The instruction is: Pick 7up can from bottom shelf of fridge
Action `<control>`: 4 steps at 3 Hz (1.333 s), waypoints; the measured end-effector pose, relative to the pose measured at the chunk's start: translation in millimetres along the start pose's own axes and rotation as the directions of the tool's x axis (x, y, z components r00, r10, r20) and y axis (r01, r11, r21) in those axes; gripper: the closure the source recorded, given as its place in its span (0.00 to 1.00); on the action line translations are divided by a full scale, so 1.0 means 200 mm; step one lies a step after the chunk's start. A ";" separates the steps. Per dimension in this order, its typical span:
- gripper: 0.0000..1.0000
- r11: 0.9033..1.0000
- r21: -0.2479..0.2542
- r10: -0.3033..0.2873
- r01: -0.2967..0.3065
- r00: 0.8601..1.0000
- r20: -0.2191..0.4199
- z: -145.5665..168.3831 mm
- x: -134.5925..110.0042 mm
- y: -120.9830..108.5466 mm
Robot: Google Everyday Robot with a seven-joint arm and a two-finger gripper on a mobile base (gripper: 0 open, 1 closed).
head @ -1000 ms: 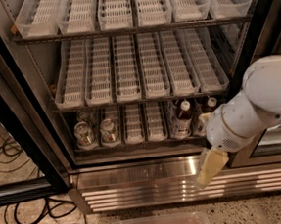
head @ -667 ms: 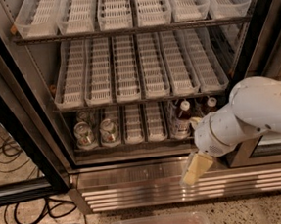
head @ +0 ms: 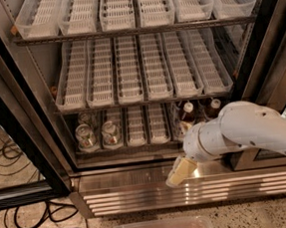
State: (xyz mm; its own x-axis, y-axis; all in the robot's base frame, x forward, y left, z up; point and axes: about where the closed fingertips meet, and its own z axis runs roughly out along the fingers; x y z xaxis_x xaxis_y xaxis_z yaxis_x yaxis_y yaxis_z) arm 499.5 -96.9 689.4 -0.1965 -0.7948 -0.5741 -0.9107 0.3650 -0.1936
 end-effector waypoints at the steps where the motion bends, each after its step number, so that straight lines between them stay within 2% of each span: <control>1: 0.00 1.000 -0.009 -0.020 0.020 0.999 0.046 0.07 -0.06 0.00; 2: 0.00 1.000 -0.007 -0.022 0.022 0.998 0.052 0.08 -0.07 0.02; 3: 0.00 1.000 -0.011 0.007 -0.006 0.995 0.096 0.25 -0.07 0.12; 4: 0.00 0.998 0.049 0.031 -0.041 0.984 0.175 0.40 -0.12 0.12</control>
Offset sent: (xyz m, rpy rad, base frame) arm 0.0059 0.0135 -0.0033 0.0336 -0.0179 0.0251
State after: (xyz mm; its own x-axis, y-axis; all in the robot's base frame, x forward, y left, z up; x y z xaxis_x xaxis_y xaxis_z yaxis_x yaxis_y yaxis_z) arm 510.4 -29.7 636.0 -0.1584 -0.6857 -0.7105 -0.8831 0.4202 -0.2087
